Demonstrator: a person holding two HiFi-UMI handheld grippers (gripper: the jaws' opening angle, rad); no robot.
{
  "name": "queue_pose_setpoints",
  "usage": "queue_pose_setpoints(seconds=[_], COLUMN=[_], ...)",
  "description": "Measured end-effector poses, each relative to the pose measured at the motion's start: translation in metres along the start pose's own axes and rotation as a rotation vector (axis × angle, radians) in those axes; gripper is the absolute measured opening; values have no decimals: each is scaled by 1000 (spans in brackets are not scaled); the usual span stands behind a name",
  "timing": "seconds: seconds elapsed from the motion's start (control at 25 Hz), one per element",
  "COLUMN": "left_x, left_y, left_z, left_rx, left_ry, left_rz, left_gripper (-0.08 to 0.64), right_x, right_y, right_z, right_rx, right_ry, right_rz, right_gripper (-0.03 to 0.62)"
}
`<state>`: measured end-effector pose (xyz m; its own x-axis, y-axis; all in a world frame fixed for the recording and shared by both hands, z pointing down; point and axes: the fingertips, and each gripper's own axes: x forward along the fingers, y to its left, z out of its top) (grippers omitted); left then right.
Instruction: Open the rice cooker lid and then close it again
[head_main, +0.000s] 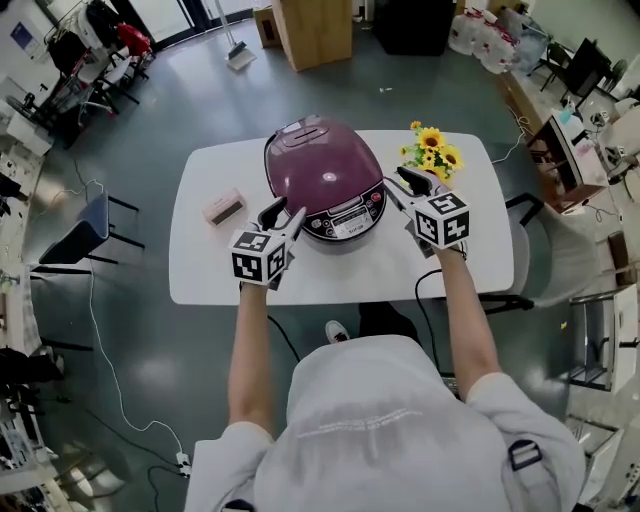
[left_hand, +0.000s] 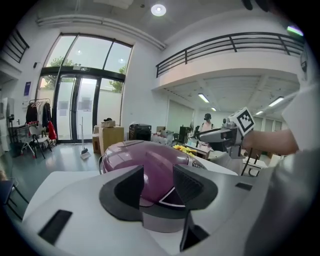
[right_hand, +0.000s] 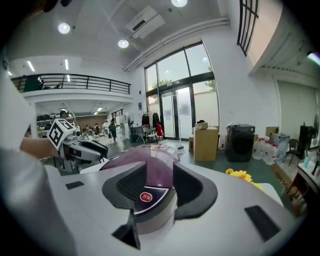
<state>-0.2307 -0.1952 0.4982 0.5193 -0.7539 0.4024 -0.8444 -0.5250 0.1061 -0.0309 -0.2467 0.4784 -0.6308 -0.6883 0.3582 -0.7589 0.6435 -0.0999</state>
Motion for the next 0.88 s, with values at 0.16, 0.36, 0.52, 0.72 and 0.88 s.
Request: queue_pose_setpoints(seconds=[0.16,0.36,0.52,0.72,0.88], left_x=[-13,-31,-46,-63,-74], left_y=[-6,-16,-23,-32,-38], left_z=[25,50,67,77,76], left_rx=[26,83,126,133,162], left_ry=[-71,-136,-183,-214,-217], left_rz=[16,29,78,111,136], left_gripper=[177,94,28,15,15], right_x=[-31,-71,-91,-103,-113], right_y=[-2,1,8,20,31], right_z=[14,33,45,51,60], right_rx=[-120,-129,-170,-232,-264], right_ry=[-5,-86,-126,-126,-147], right_rz=[-100,-163,-177,-161,-164], right_gripper=[142,64,51,48,40])
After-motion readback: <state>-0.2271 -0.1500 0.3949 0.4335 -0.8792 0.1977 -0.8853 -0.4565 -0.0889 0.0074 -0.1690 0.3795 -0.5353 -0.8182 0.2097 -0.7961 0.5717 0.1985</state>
